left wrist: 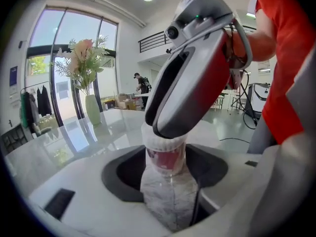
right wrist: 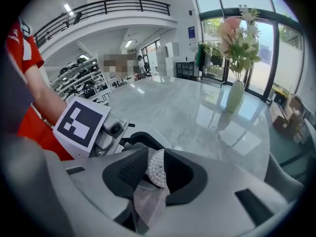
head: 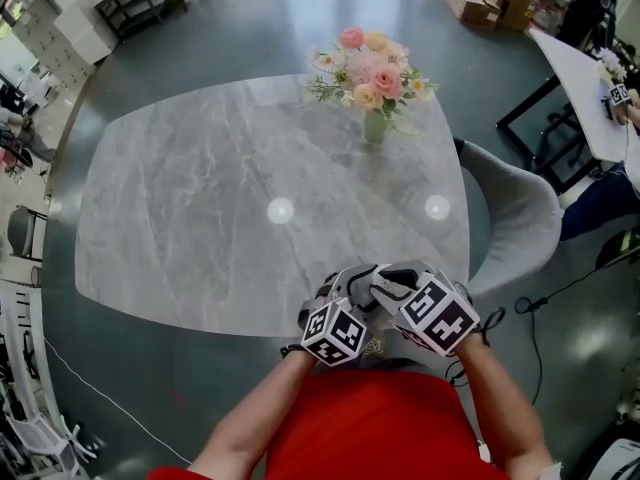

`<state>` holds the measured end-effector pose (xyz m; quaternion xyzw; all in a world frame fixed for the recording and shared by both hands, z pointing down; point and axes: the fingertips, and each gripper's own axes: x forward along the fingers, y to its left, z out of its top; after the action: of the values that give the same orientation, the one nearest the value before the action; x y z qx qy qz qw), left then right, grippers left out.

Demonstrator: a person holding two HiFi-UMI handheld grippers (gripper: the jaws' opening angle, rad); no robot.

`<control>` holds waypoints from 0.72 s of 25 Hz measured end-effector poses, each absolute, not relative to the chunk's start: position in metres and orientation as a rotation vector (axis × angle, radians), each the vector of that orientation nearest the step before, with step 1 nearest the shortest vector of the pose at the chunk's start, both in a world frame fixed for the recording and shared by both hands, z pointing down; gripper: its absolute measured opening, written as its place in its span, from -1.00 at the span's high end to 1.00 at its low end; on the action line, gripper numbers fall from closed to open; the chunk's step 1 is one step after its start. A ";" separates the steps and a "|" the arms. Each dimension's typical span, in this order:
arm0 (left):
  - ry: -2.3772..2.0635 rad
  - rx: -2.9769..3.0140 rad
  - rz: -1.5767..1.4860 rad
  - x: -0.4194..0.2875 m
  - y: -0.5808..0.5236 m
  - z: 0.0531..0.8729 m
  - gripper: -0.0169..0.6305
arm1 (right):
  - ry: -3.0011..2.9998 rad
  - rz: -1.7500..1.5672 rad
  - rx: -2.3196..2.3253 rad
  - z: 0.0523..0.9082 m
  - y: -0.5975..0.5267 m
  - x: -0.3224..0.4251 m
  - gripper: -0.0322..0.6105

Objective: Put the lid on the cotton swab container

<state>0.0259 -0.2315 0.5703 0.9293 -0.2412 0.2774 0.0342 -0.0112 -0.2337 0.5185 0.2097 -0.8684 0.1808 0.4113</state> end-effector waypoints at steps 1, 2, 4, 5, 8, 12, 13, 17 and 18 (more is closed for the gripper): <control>-0.748 2.862 0.827 0.025 -0.231 0.568 0.08 | -2.212 0.455 0.533 0.518 -0.234 -0.009 0.52; -0.754 2.864 0.798 0.024 -0.231 0.566 0.08 | -2.237 0.453 0.540 0.518 -0.234 -0.007 0.51; -0.764 2.865 0.746 0.021 -0.230 0.560 0.07 | -2.288 0.453 0.551 0.515 -0.233 -0.003 0.52; -0.767 2.864 0.728 0.019 -0.229 0.557 0.07 | -2.317 0.462 0.558 0.511 -0.232 -0.001 0.52; -0.778 2.866 0.697 0.013 -0.225 0.546 0.07 | -2.432 0.528 0.604 0.494 -0.232 0.005 0.52; -0.836 2.882 0.583 -0.001 -0.220 0.515 0.07 | -2.627 0.528 0.741 0.458 -0.242 0.021 0.52; -0.862 2.888 0.528 -0.004 -0.221 0.501 0.07 | -2.673 0.499 0.784 0.447 -0.245 0.028 0.52; -0.964 2.876 0.286 -0.015 -0.227 0.438 0.07 | -2.784 0.363 0.993 0.406 -0.252 0.059 0.52; -0.988 2.863 0.243 -0.018 -0.229 0.423 0.07 | -2.802 0.338 1.036 0.398 -0.252 0.065 0.52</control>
<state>-0.0177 -0.2285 0.4231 0.9411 -0.3246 0.0800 0.0514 0.0646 -0.2515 0.3980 0.3439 -0.9298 0.1122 0.0676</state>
